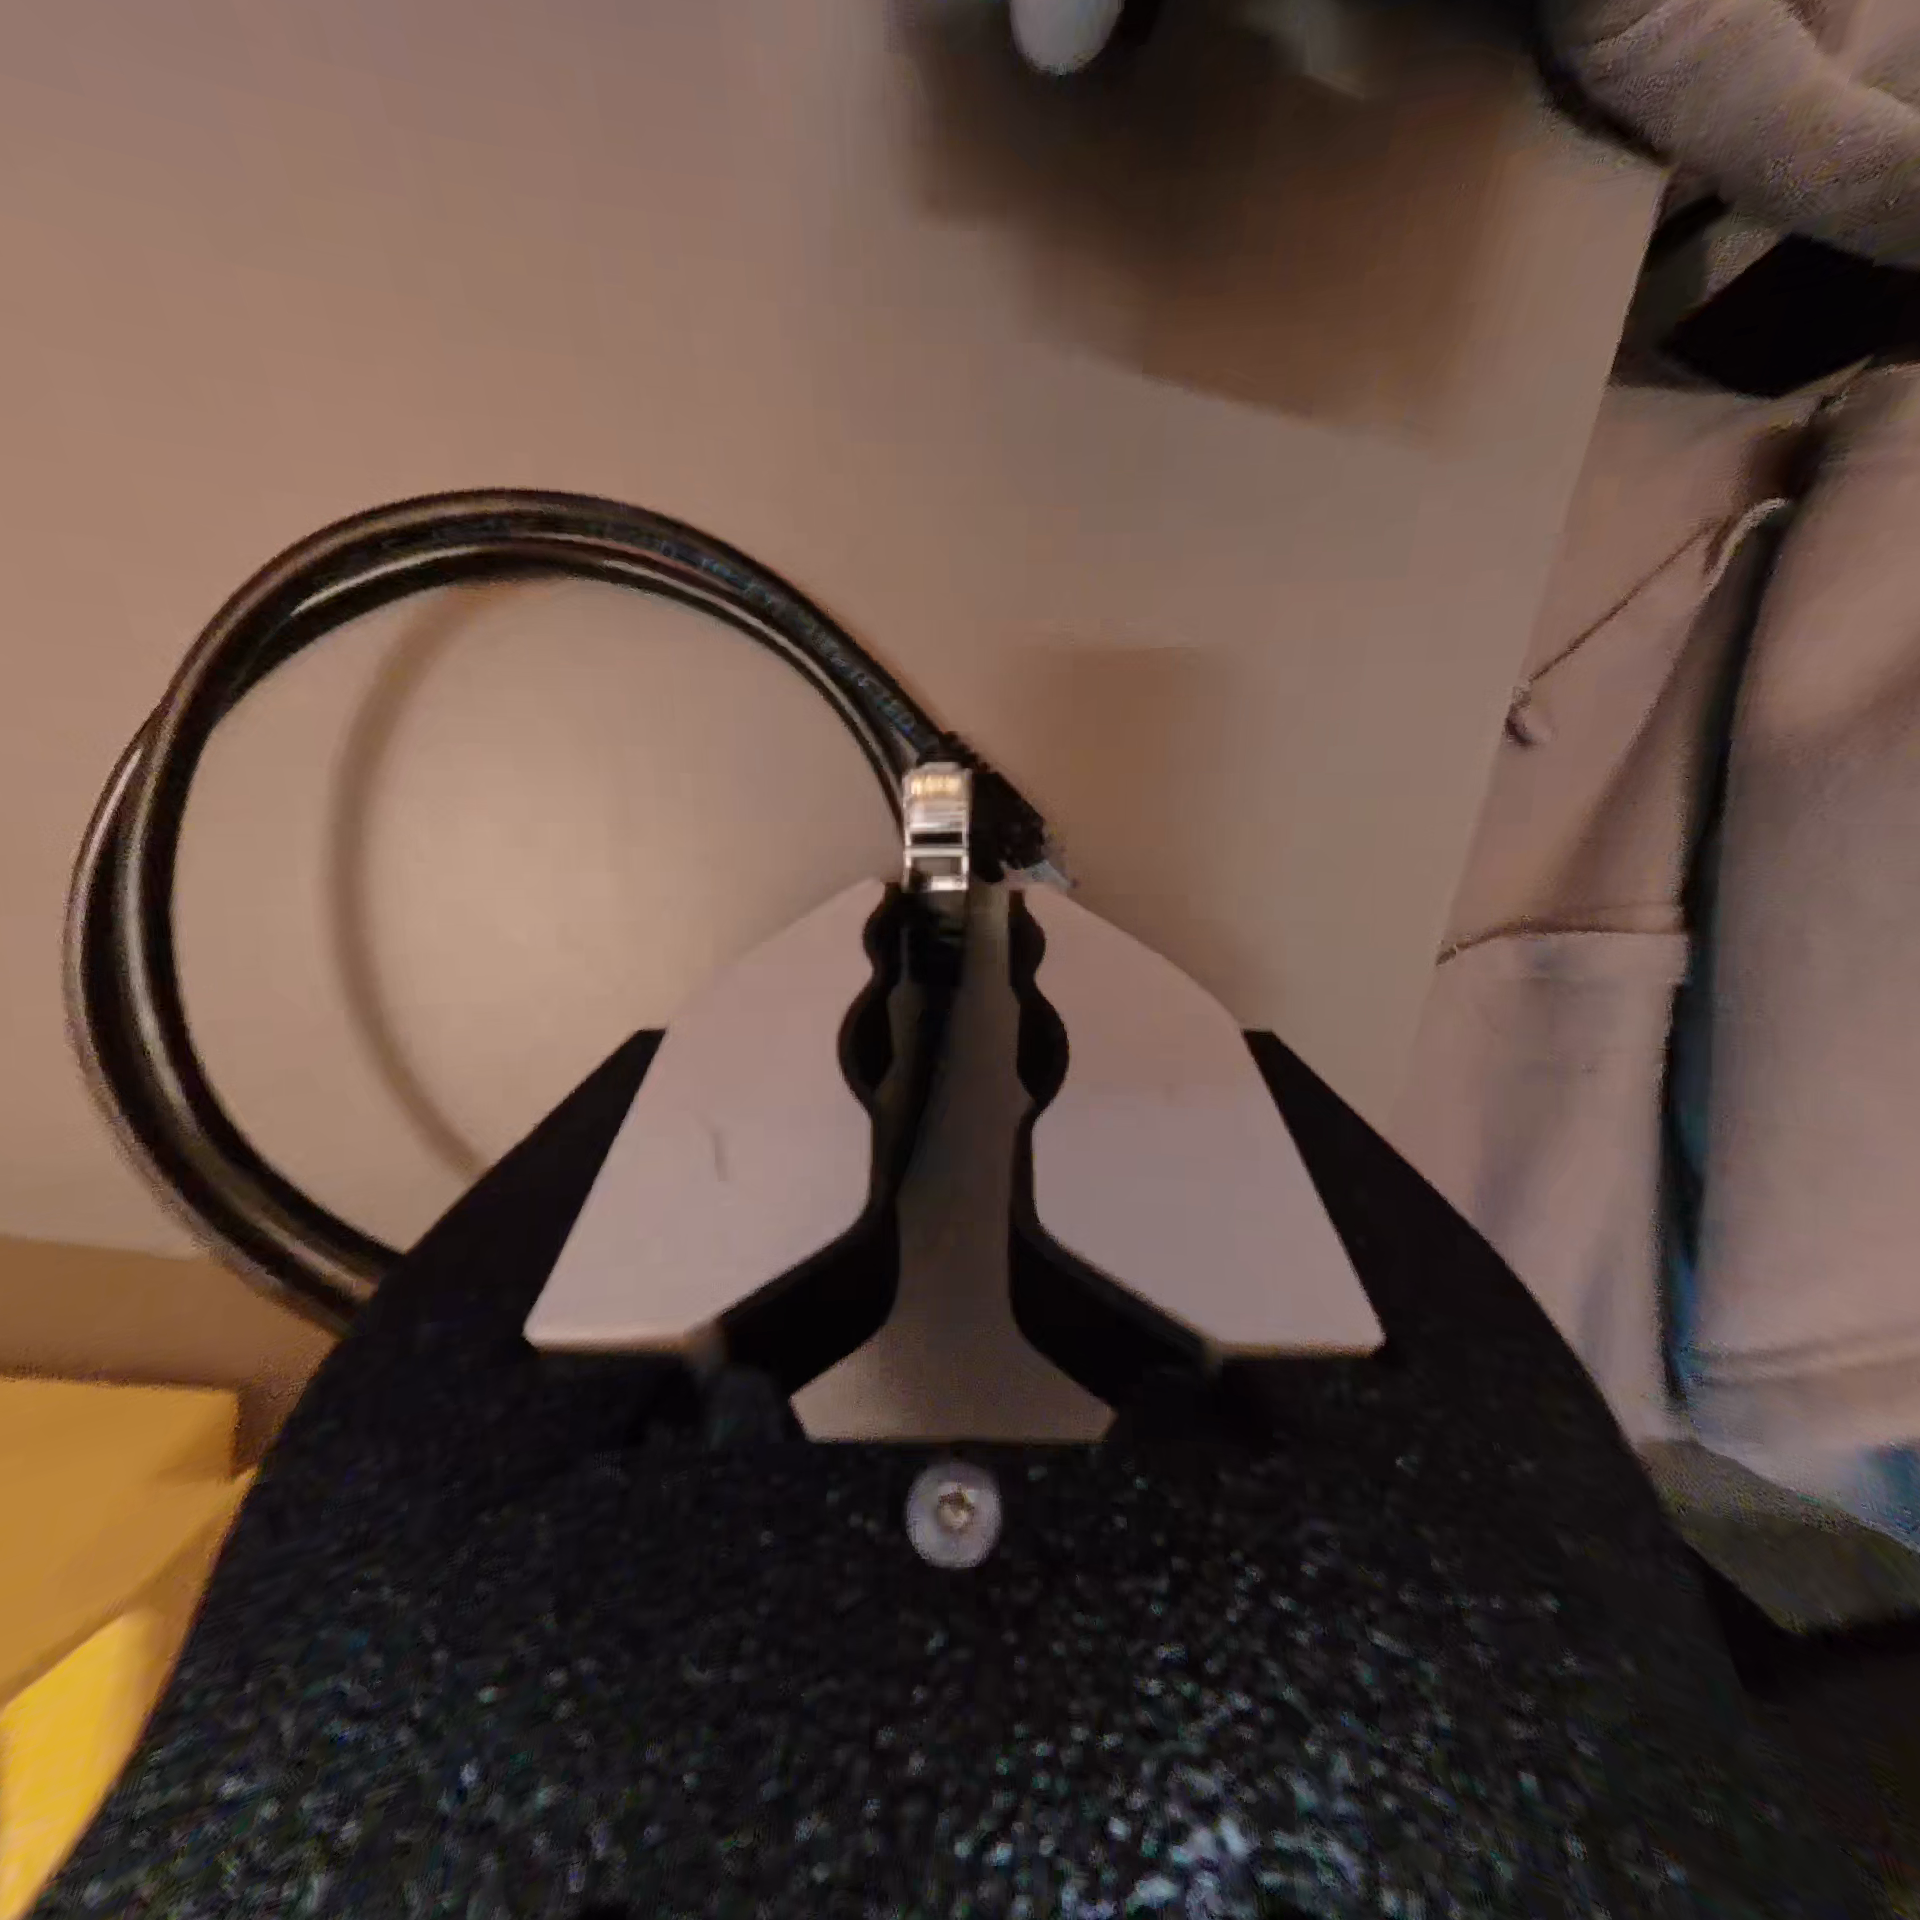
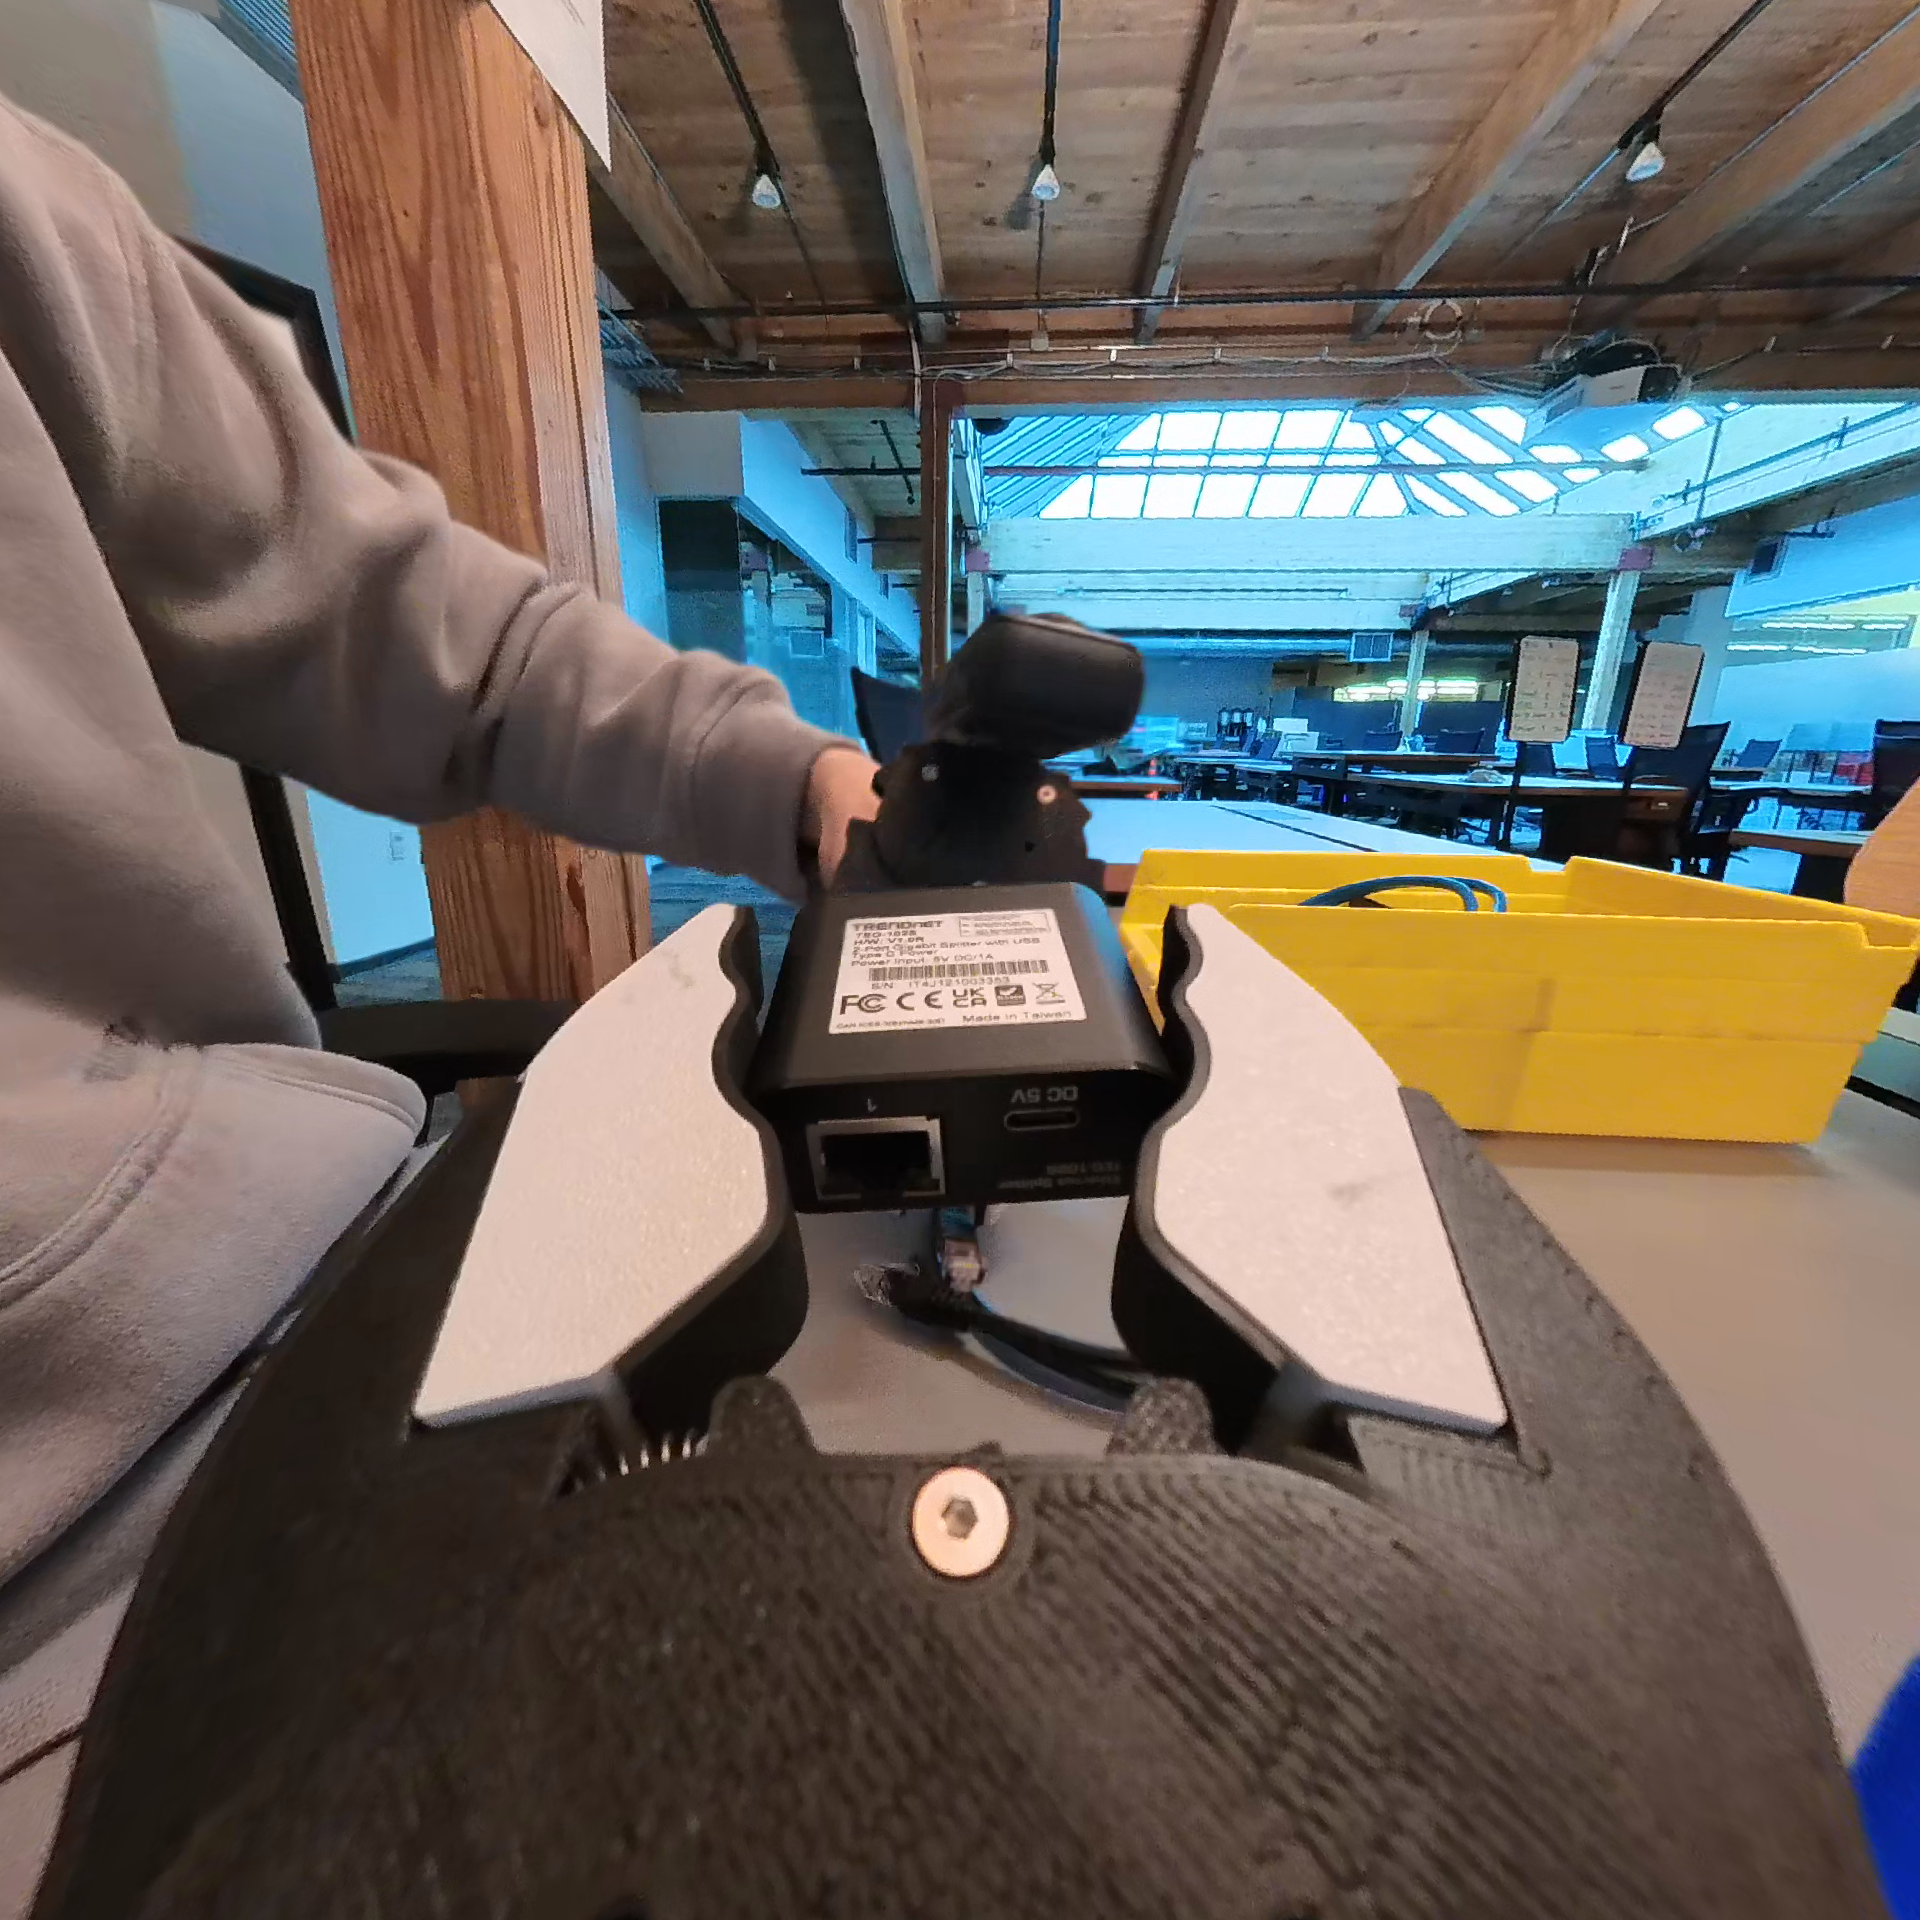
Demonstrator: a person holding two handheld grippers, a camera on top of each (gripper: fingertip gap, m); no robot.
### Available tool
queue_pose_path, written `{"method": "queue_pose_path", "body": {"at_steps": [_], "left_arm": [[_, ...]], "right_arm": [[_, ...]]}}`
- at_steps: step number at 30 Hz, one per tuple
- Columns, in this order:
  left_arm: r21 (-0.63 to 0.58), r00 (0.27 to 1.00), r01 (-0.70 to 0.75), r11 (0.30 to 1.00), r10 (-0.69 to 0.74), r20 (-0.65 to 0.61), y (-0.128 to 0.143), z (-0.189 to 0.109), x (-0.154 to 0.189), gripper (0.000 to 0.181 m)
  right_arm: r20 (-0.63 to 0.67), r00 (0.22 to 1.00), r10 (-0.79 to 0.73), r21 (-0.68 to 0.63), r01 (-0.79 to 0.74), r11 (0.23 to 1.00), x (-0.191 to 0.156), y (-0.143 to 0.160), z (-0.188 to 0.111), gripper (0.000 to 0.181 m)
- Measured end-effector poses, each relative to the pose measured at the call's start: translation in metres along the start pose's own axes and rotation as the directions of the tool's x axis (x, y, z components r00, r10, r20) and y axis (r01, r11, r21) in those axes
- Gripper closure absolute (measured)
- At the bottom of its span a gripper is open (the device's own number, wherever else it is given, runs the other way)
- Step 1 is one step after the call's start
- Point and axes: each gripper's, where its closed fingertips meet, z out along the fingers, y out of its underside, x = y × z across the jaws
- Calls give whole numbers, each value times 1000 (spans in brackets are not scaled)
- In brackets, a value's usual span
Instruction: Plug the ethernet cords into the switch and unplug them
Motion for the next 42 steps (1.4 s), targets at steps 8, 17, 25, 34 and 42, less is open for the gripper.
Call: {"method": "queue_pose_path", "body": {"at_steps": [8,17,25,34,42], "left_arm": [[349,991,-39,936,-9,135,13,-4,-8,160],[429,994,-6,903,-43,104,13,-2,-7,156],[337,989,-83,938,35,146,16,7,7,162],[322,960,-150,935,60,274,13,12,0,170],[162,945,-109,981,52,323,-1,-18,10,170]], "right_arm": [[0,1000,4,-3,-4,1000,0,1,1,107],[-1,1000,-10,-17,10,1000,-1,2,2,107],[-1,1000,-11,-24,11,1000,-1,3,3,107],[10,1000,-14,-46,14,999,-3,6,5,107],[32,999,-14,-121,17,992,-6,16,12,107]]}}
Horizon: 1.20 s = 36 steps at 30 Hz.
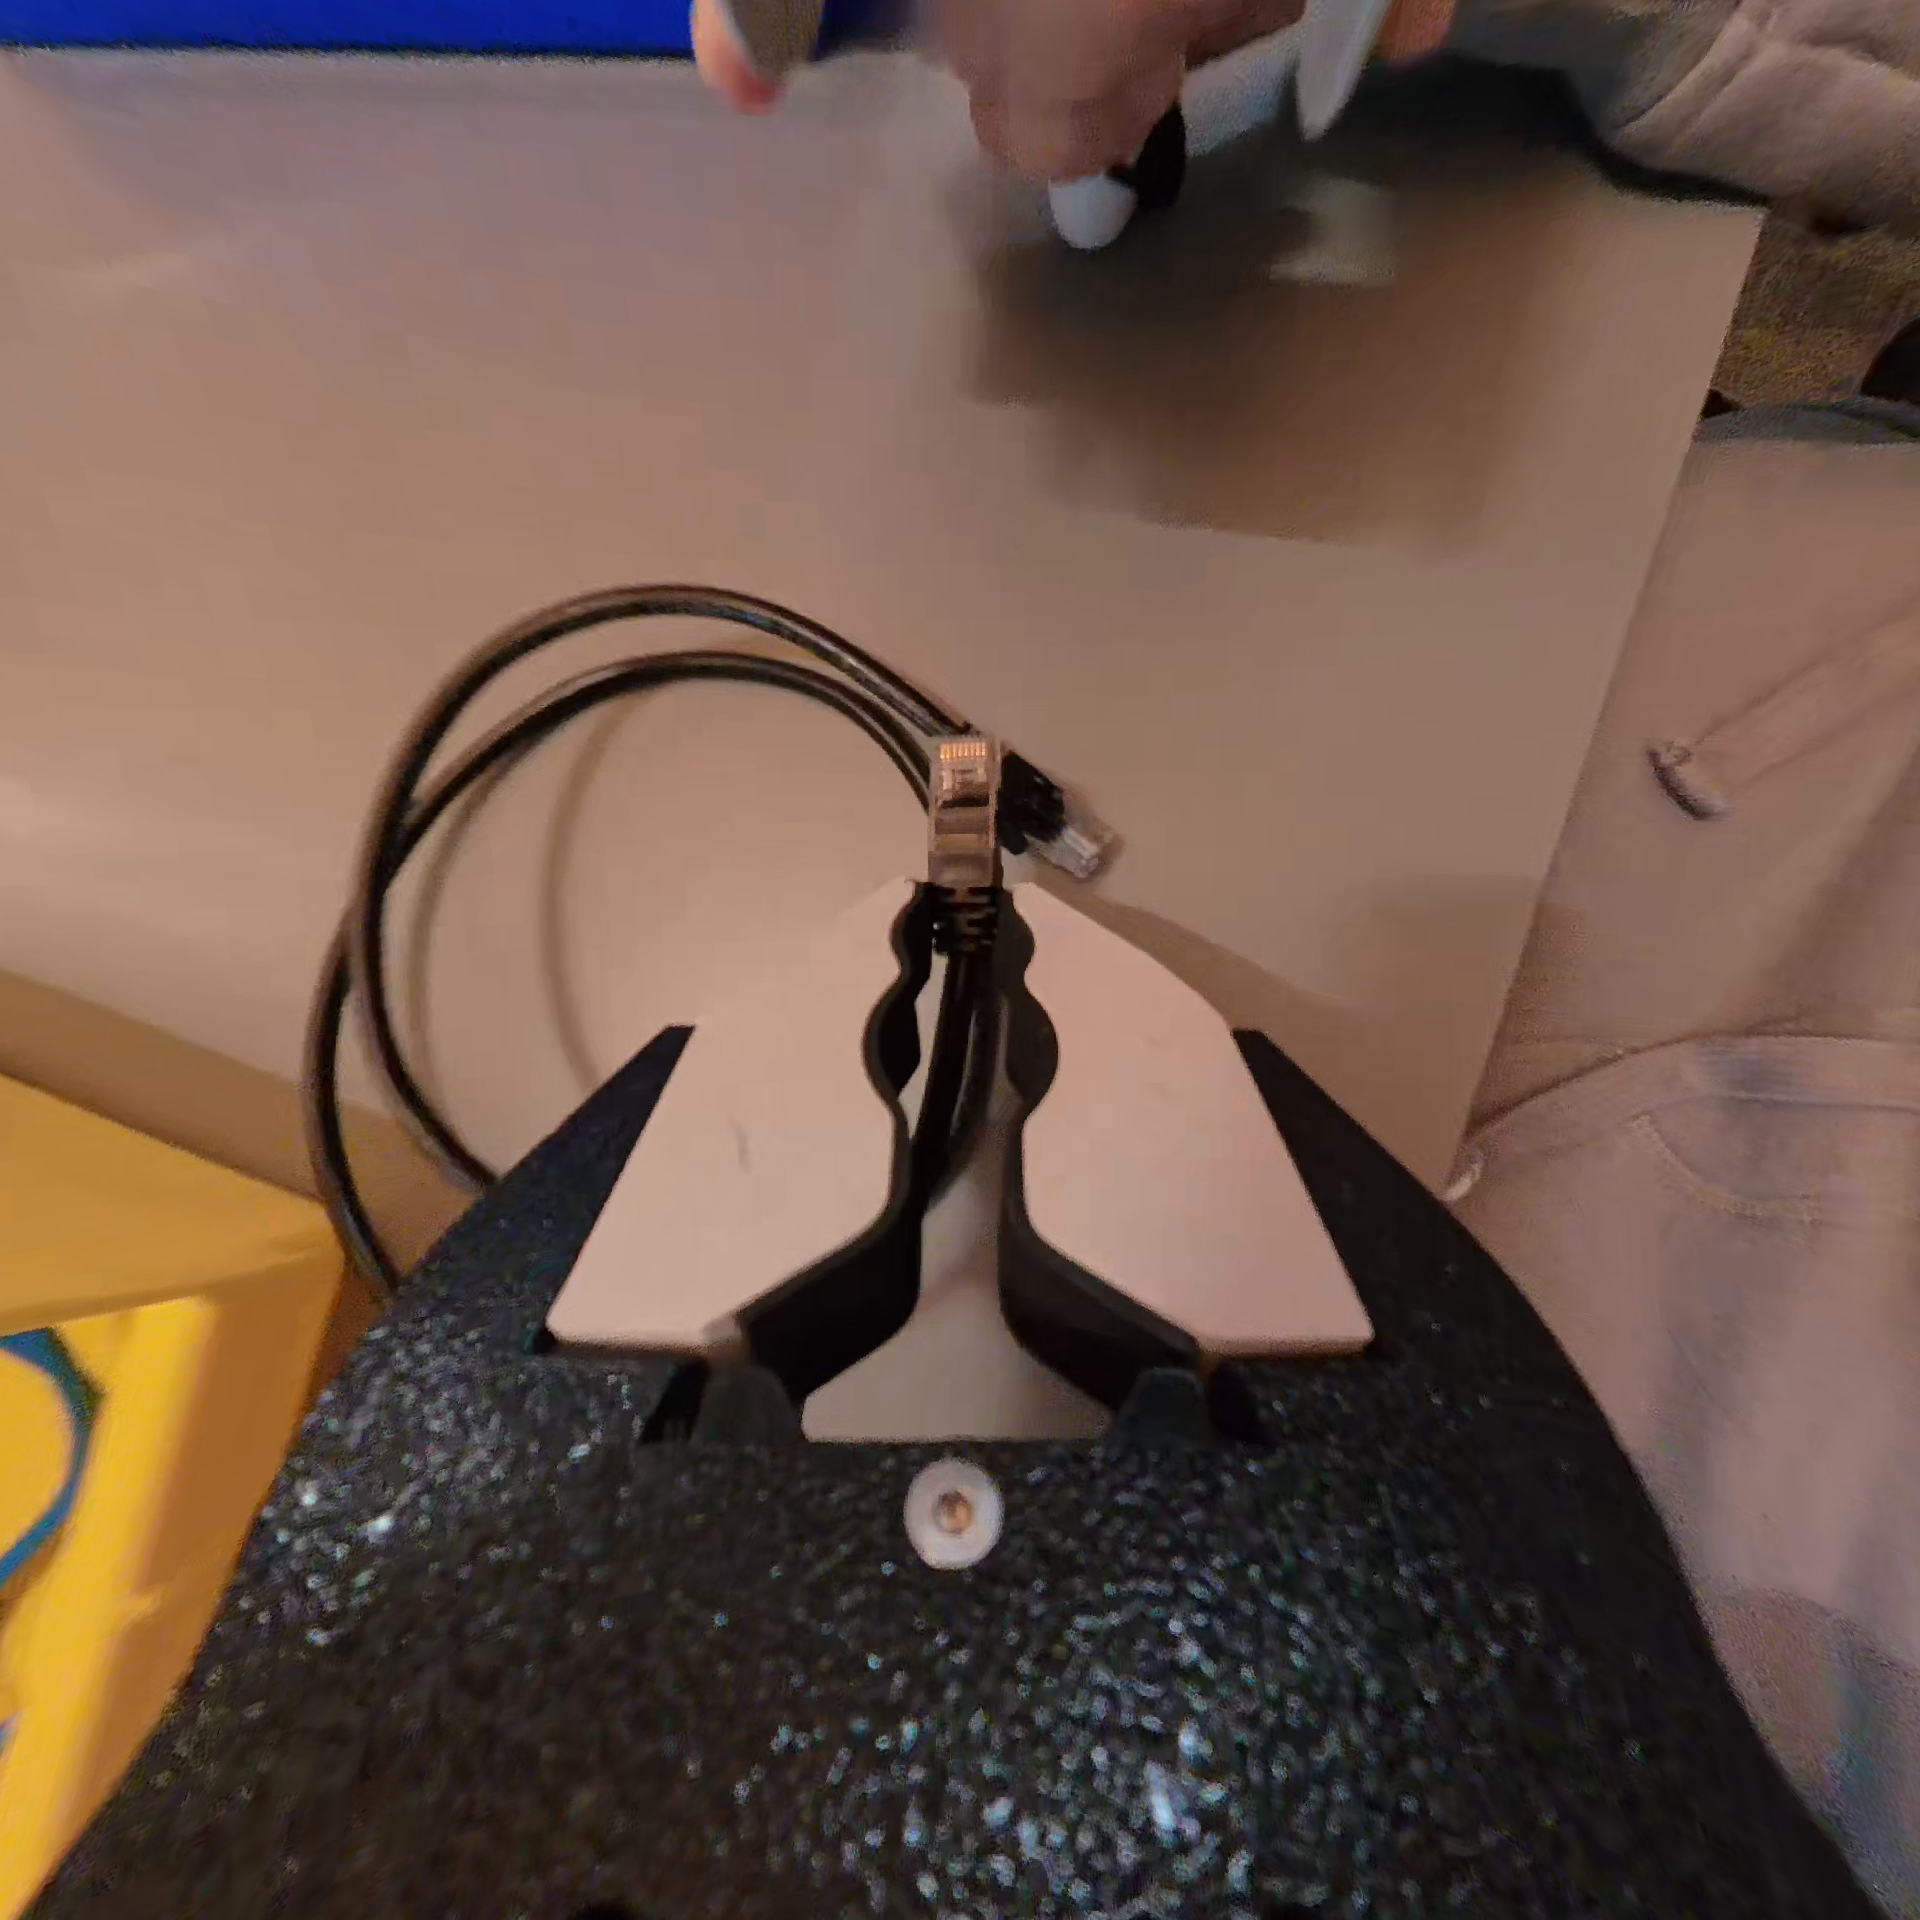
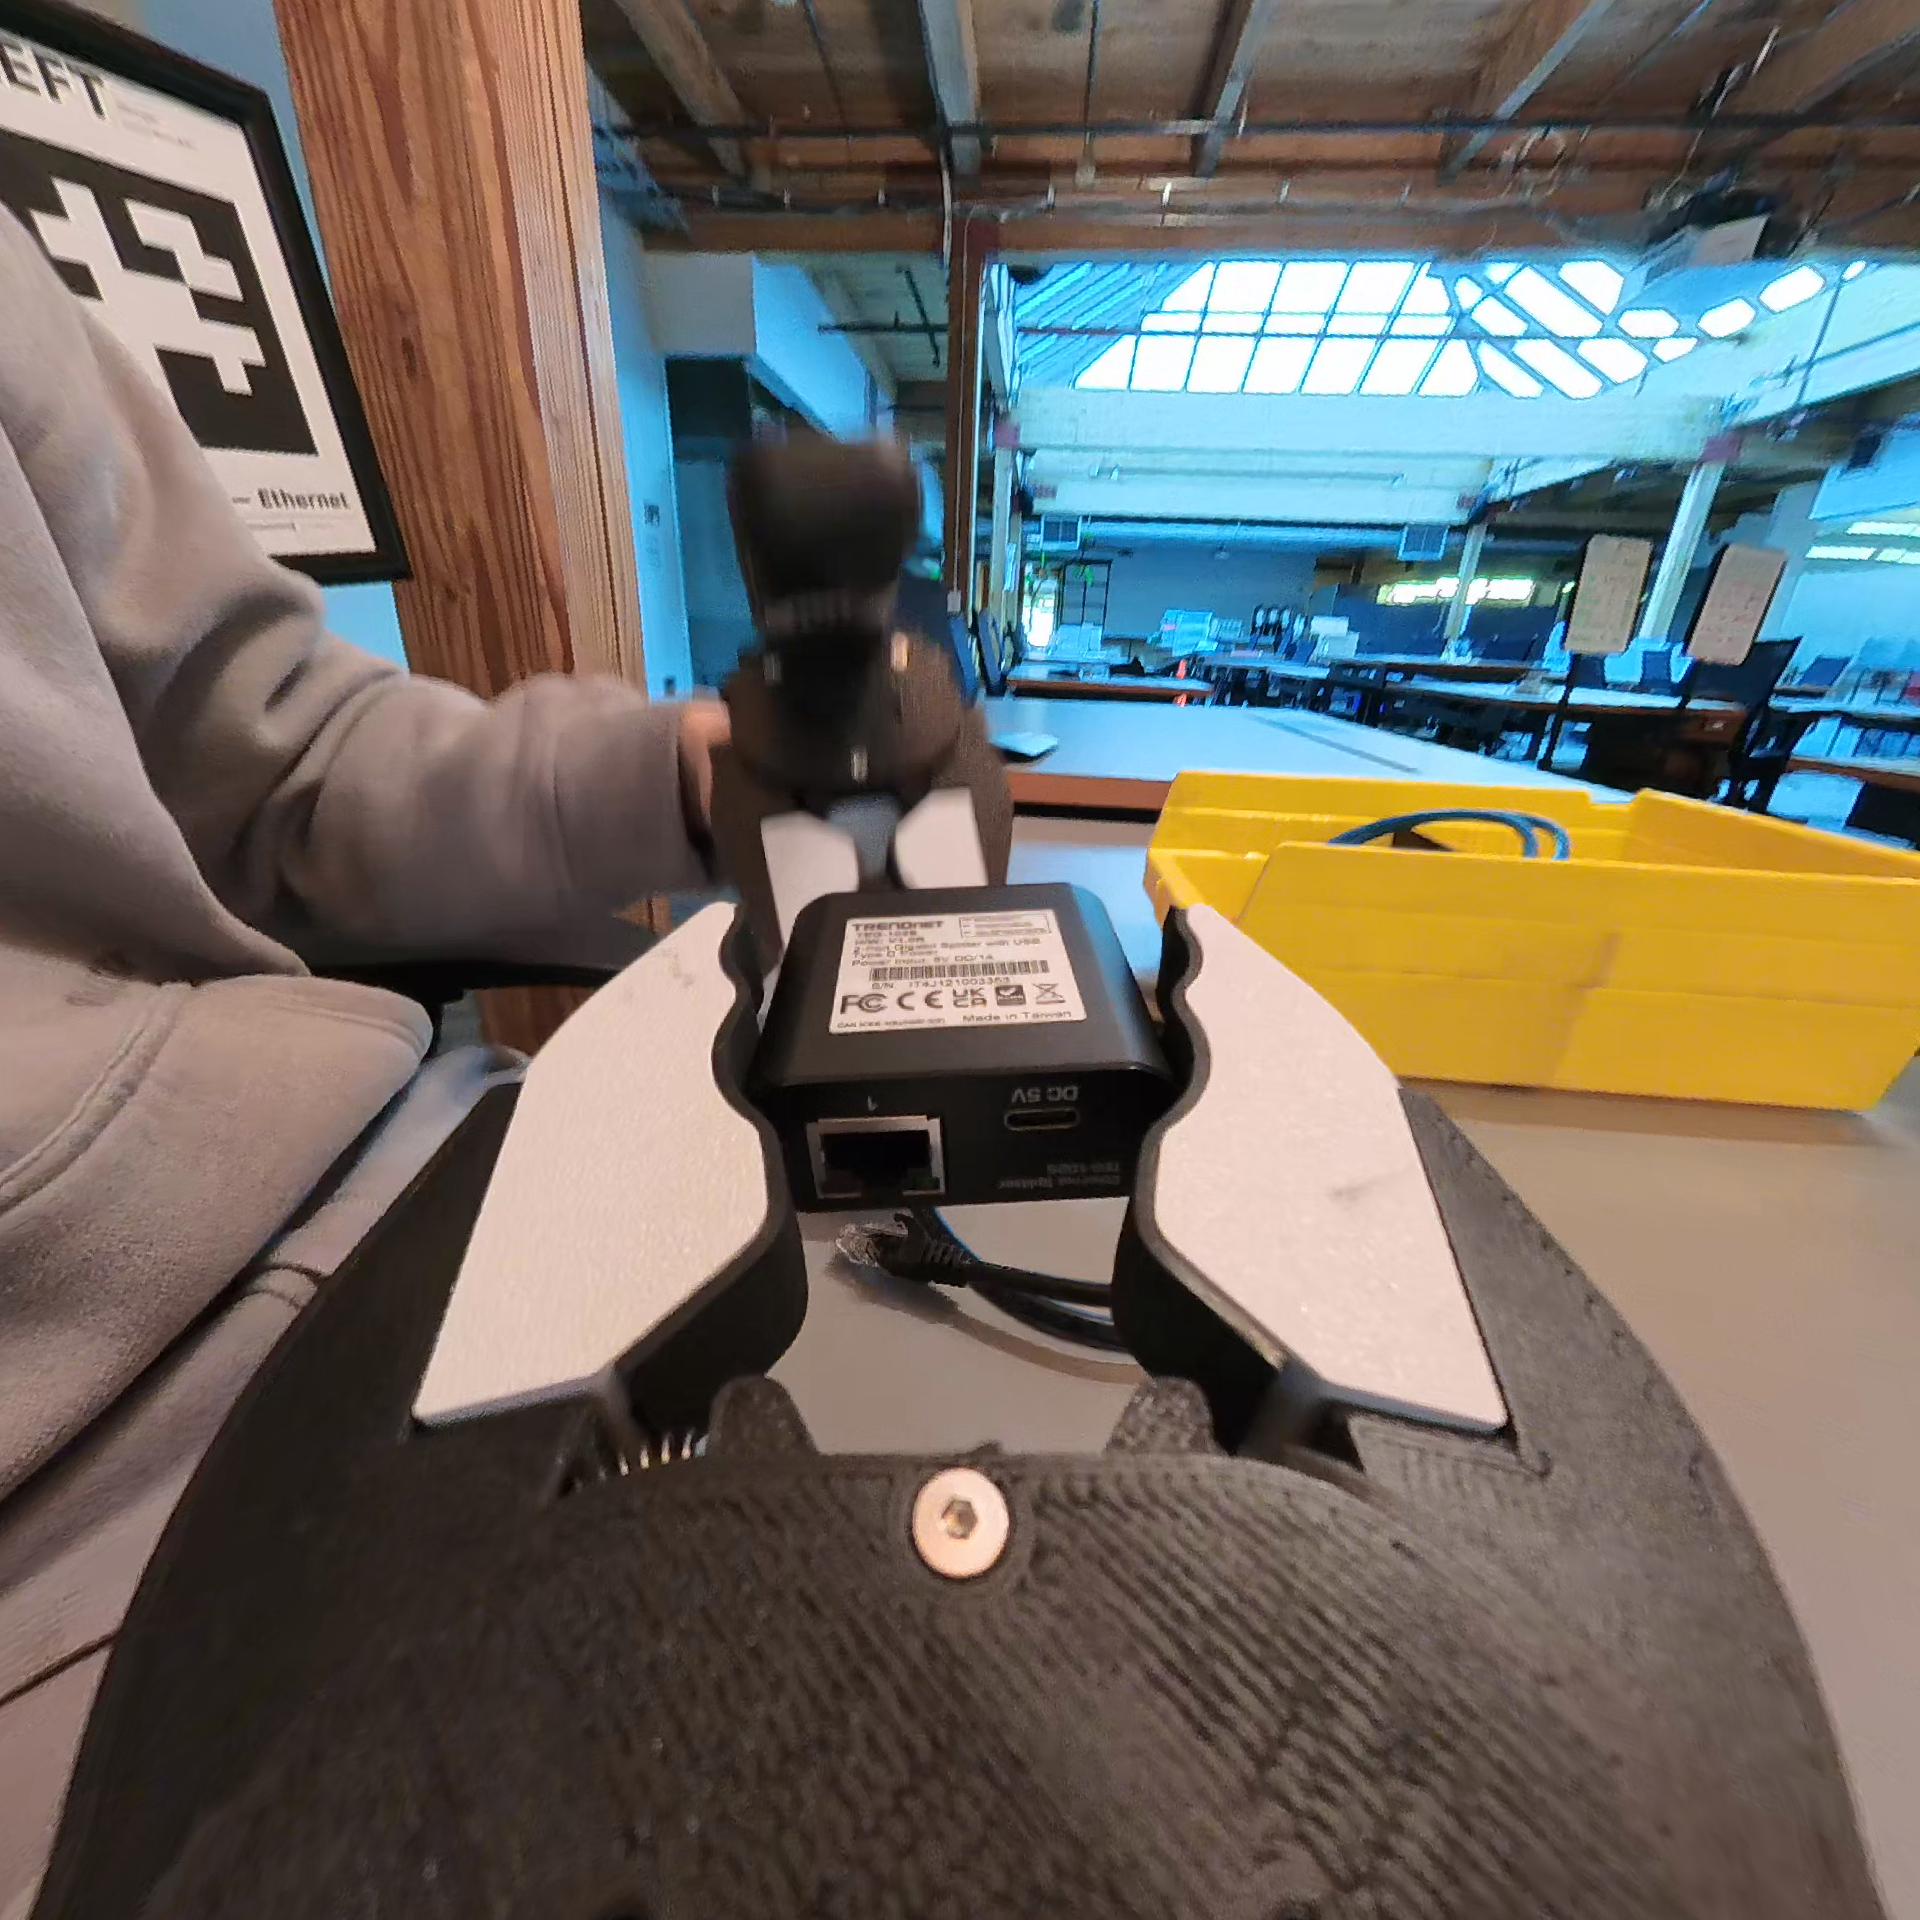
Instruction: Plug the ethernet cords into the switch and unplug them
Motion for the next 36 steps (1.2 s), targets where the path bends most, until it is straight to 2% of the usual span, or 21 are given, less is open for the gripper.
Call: {"method": "queue_pose_path", "body": {"at_steps": [6,15,28,31,36], "left_arm": [[39,999,-41,998,41,5,-47,-34,-14,170],[74,990,-141,987,141,1,-79,-32,-14,170],[41,987,-157,987,158,-10,-83,-26,-13,171],[113,993,-108,988,112,-33,-87,-25,-12,171],[121,995,-79,989,85,-43,-79,-11,-11,171]], "right_arm": [[24,1000,11,-44,-10,999,-2,5,5,107],[31,999,10,-32,-9,999,-3,4,3,107],[26,1000,16,-49,-15,999,-3,7,6,106],[15,1000,25,-33,-25,999,-1,5,5,106],[12,1000,19,-34,-19,999,-2,5,5,106]]}}
